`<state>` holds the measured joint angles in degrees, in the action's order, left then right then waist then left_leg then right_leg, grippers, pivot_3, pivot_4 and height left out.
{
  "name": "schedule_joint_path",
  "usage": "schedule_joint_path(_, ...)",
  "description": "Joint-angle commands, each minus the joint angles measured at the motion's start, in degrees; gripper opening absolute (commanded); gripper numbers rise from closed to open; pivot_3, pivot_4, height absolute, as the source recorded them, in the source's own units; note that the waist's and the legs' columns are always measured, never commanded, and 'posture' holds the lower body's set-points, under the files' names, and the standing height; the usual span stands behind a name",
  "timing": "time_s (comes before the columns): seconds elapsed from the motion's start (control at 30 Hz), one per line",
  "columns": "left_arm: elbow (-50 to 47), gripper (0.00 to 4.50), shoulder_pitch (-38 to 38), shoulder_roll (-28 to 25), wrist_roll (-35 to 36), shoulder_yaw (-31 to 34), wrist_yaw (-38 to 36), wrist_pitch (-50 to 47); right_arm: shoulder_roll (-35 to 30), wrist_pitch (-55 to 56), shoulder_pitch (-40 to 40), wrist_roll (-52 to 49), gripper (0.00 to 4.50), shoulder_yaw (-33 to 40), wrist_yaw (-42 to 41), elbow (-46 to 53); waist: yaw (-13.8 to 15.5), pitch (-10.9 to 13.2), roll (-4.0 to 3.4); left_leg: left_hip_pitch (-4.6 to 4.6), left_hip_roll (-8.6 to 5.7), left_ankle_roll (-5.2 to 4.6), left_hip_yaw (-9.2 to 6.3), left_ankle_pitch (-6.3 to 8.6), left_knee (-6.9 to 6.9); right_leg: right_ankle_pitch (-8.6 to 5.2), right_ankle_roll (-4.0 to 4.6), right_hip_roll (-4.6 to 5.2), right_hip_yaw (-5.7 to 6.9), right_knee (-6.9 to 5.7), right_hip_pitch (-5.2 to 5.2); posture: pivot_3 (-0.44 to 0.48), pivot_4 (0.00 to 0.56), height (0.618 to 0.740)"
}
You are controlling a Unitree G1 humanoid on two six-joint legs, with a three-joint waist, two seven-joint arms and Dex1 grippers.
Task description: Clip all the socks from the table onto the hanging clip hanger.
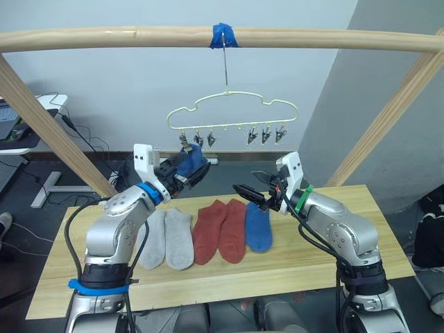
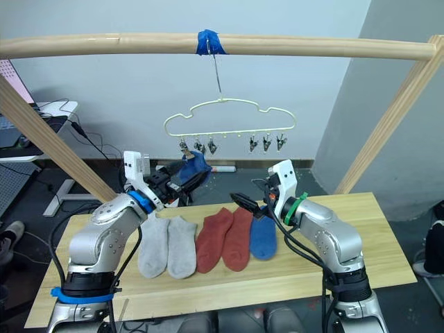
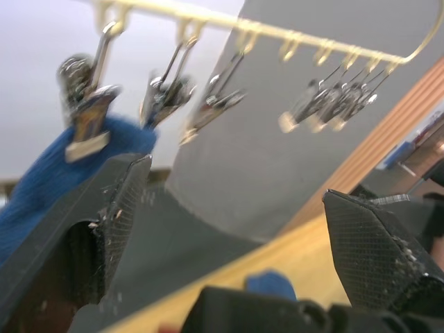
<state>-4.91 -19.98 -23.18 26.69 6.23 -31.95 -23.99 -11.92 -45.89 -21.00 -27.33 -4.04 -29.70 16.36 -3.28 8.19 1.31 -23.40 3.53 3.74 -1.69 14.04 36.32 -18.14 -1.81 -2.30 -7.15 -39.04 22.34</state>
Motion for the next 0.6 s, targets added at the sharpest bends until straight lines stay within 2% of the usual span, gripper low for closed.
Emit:
schedule_joint_path(0.03,2.4,4.5,-2.2,1.3,-3.1,0.0,1.1,5.6,0.2,0.1,-0.6,-1.2,4.48,0.3,1.1,3.9,0.0,0.0,0.0,0.0,0.0,0.0,0.0,0.0,0.0,0.0,0.0,0.0,0.0,0.0,0.0,-0.034,0.13,0.74)
schedule_joint_path(0.33,16.1,4.5,-7.7,8.0,-9.1,-1.8,2.5,17.2,0.0,-0.2,-0.5,-2.2,4.48,0.8,2.6,5.9,0.0,0.0,0.01,-0.01,-0.03,0.0,0.0,0.0,0.07,0.01,-0.02,0.01,0.01,0.0,-0.04,-0.052,0.125,0.74)
schedule_joint_path(0.6,24.7,4.5,-12.2,9.2,-11.5,-0.6,4.2,24.0,-0.9,-1.3,-0.2,-3.1,4.48,1.2,2.8,8.8,-0.3,0.0,0.01,-0.02,-0.03,0.0,-0.01,0.0,0.08,0.02,-0.03,-0.01,0.03,-0.02,-0.04,-0.076,0.125,0.74)
